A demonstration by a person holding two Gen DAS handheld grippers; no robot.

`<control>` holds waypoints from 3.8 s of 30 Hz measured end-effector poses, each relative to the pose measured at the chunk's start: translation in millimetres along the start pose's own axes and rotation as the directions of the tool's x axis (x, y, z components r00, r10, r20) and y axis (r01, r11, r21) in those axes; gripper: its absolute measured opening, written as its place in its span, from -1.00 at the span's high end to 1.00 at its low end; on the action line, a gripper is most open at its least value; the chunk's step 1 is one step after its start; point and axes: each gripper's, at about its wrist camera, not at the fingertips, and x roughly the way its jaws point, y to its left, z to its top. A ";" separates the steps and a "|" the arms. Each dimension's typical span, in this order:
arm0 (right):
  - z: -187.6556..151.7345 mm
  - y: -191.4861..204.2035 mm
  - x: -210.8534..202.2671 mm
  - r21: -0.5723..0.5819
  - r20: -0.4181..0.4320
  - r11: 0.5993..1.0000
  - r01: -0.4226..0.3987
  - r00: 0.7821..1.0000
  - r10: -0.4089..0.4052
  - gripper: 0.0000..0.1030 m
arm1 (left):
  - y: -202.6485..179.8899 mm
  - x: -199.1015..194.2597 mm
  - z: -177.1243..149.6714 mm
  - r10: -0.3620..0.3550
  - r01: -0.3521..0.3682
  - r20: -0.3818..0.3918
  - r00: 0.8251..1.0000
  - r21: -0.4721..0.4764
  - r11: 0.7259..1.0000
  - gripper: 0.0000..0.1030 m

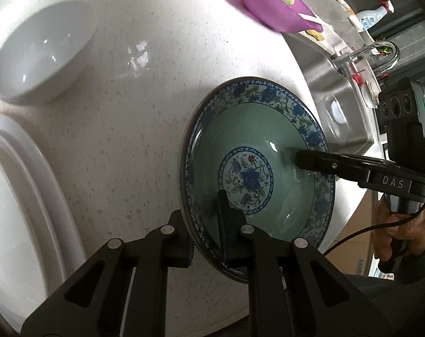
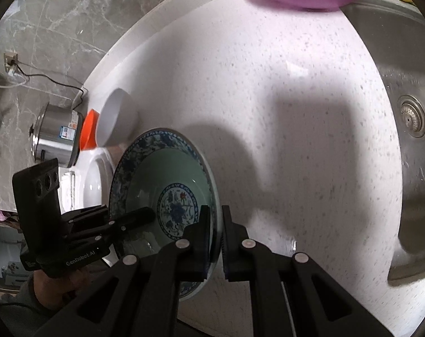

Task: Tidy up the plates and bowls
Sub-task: 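Lift the patterned plate with both grippers and carry it toward the plate stack, then lower the patterned plate onto the counter and open both grippers, then move both tools to the white bowl beside the orange bowl, then close both grippers on the white bowl rim, then lift the white bowl with both grippers and carry it over the patterned plate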

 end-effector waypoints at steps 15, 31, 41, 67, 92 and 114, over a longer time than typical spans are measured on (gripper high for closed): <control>-9.0 -10.0 10.9 -0.020 0.023 1.000 -0.004 1.000 0.005 0.77 | 7.2 11.6 -0.7 0.013 -0.013 0.010 1.000 0.003 1.000 0.71; 13.0 -9.9 -49.1 -0.036 0.191 0.999 -0.041 0.981 0.047 -0.36 | 83.8 -118.5 21.8 0.093 -0.037 0.243 0.966 -0.226 0.973 -0.98; 97.0 78.6 -31.1 -0.181 0.141 0.962 -0.204 0.963 0.230 -0.58 | 139.8 -126.8 86.4 0.067 -0.005 0.240 0.969 -0.253 0.967 -0.98; 138.5 110.7 111.4 -0.034 -0.109 0.986 -0.162 0.982 0.157 -0.09 | 198.2 -66.2 117.7 -0.066 0.098 0.137 0.988 -0.239 0.966 -0.18; 138.3 105.7 121.5 0.000 -0.117 0.991 -0.131 0.985 0.130 0.67 | 202.2 -56.5 118.0 -0.058 0.088 0.121 0.991 -0.260 0.962 0.59; 84.0 82.9 13.9 0.061 0.021 0.989 -0.134 0.991 0.133 0.67 | 77.7 -82.0 92.2 -0.167 0.177 0.107 0.980 -0.096 0.979 0.59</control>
